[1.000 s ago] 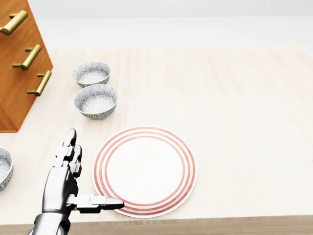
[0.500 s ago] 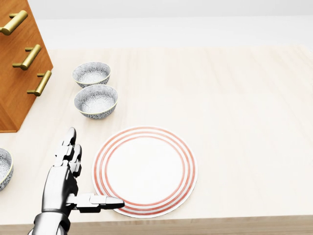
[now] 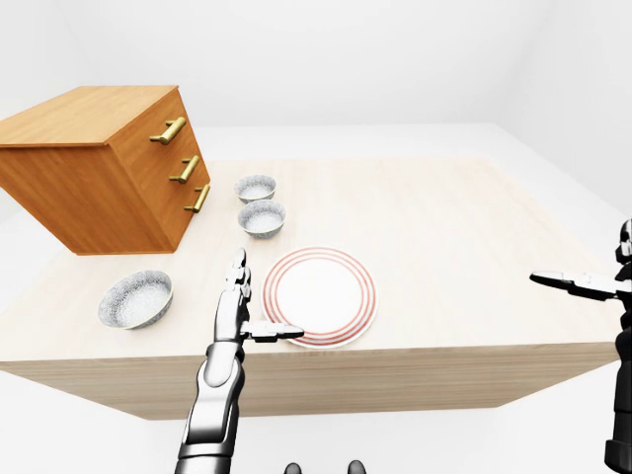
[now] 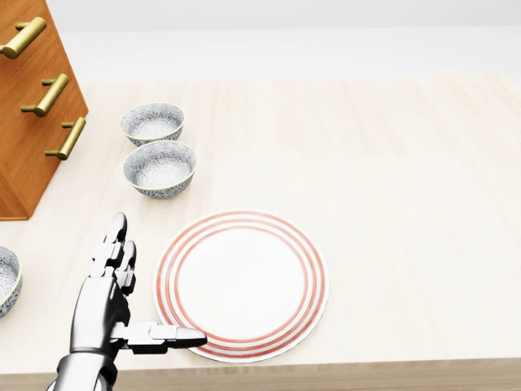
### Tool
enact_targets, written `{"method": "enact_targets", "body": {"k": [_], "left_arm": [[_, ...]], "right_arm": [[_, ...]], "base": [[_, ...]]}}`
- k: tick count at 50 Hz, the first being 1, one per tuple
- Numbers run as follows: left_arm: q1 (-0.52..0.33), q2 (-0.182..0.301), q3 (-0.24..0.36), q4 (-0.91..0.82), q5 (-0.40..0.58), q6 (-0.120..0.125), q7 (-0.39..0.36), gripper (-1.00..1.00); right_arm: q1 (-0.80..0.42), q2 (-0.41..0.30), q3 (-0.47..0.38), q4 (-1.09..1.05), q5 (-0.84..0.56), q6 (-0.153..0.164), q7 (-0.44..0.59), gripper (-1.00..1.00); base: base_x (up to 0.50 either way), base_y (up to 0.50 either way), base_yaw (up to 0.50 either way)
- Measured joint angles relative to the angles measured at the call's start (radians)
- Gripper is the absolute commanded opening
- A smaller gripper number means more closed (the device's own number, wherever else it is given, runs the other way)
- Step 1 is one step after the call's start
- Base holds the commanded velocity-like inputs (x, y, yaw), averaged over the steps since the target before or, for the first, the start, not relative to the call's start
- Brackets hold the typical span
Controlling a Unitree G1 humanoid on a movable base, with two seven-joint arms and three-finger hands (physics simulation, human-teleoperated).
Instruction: Put the bowl in the middle on the plate.
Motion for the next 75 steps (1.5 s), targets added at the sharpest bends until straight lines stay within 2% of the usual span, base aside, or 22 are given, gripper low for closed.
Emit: {"method": "enact_targets", "body": {"k": [14, 27, 39, 47, 62, 75], "left_arm": [[0.002, 0.0, -0.002, -0.006, 0.006, 0.0, 0.0, 1.0], [0.009, 0.005, -0.01, -0.033, 0.058, -0.013, 0.01, 1.0], [0.012, 0.009, -0.027, -0.133, 0.166, 0.036, 0.014, 1.0], [0.007, 0.008, -0.033, -0.233, 0.228, 0.092, 0.003, 1.0], [-0.039, 0.01, -0.056, -0.487, 0.324, 0.092, -0.07, 1.0], [-0.058, 0.023, -0.095, -0.573, 0.545, 0.092, -0.164, 1.0]], "right_arm": [[0.007, 0.008, 0.004, -0.003, -0.019, 0.0, 0.019, 1.0], [0.011, 0.013, 0.007, -0.001, -0.034, -0.001, 0.026, 1.0], [0.014, 0.016, 0.007, -0.006, -0.047, -0.006, 0.029, 1.0], [0.017, 0.018, 0.007, -0.007, -0.056, -0.012, 0.03, 1.0], [0.019, 0.02, 0.008, -0.007, -0.067, -0.018, 0.031, 1.0], [0.017, 0.02, 0.01, -0.001, -0.07, -0.024, 0.029, 1.0]], "base": [[0.0, 0.0, 0.0], [0.0, 0.0, 0.0], [0.0, 0.0, 0.0], [0.0, 0.0, 0.0], [0.0, 0.0, 0.0], [0.0, 0.0, 0.0]]}}
